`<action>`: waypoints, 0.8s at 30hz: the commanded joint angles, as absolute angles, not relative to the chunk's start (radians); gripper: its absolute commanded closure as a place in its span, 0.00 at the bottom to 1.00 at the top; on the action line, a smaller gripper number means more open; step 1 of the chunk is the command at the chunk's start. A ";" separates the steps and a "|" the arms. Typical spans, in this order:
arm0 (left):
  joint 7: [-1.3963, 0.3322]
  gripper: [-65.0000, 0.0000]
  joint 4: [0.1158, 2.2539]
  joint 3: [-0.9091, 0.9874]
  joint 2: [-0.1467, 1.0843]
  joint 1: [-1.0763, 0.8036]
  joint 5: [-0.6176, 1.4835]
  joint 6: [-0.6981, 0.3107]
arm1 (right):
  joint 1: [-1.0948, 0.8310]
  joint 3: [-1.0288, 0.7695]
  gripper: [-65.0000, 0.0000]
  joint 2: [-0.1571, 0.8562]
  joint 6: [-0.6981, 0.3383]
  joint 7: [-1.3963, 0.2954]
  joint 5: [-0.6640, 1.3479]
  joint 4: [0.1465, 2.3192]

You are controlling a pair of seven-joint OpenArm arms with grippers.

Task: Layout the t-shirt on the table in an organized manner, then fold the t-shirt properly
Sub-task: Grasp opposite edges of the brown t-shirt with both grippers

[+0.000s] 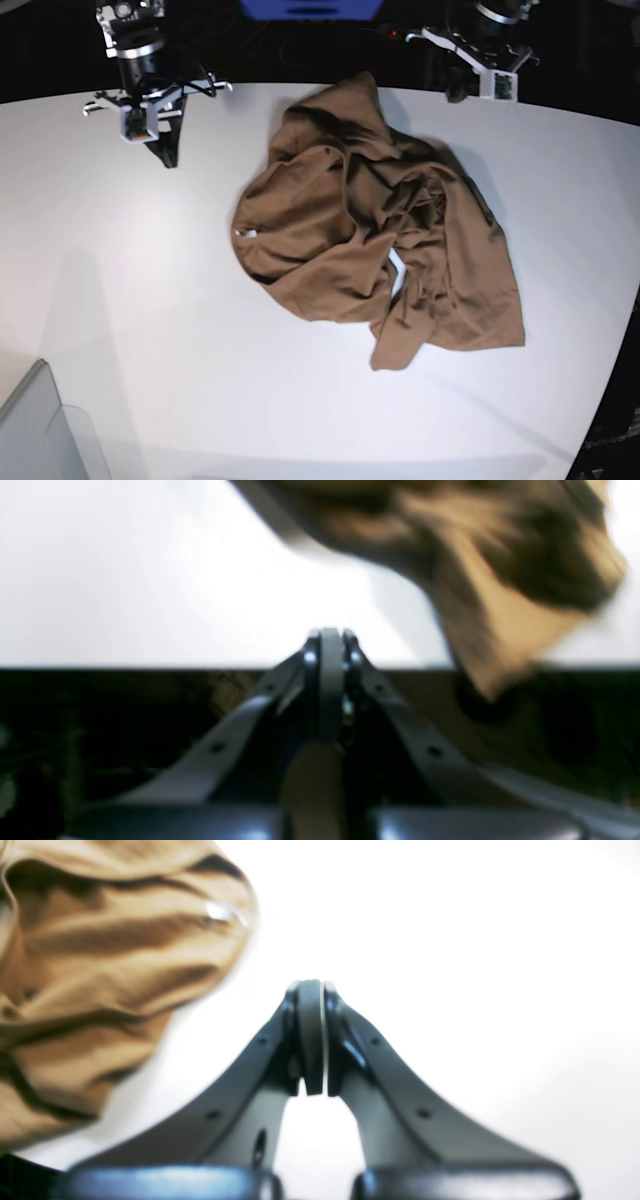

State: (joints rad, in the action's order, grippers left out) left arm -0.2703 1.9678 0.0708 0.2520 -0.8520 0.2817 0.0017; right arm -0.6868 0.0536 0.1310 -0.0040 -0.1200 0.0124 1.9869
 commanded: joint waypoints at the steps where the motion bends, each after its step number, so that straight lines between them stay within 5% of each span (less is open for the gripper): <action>1: -0.252 0.99 1.992 0.085 0.254 -0.866 0.285 0.004 | -0.668 0.067 0.96 0.133 -0.005 -0.117 0.013 2.006; 8: -0.252 0.96 1.998 0.193 0.234 -0.814 0.305 -0.001 | -0.539 0.136 0.75 0.130 -0.005 -0.245 0.013 2.008; 14: -0.252 0.55 1.997 0.315 0.231 -0.777 0.499 -0.002 | -0.429 0.225 0.62 0.128 -0.005 -0.351 0.013 2.008; 20: -0.278 0.56 1.972 0.394 0.234 -0.670 0.582 -0.002 | -0.372 0.328 0.57 0.127 -0.005 -0.443 0.013 2.003; 24: -0.447 0.56 1.942 0.398 0.229 -0.515 0.582 -0.002 | -0.348 0.357 0.57 0.107 -0.005 -0.450 0.013 2.002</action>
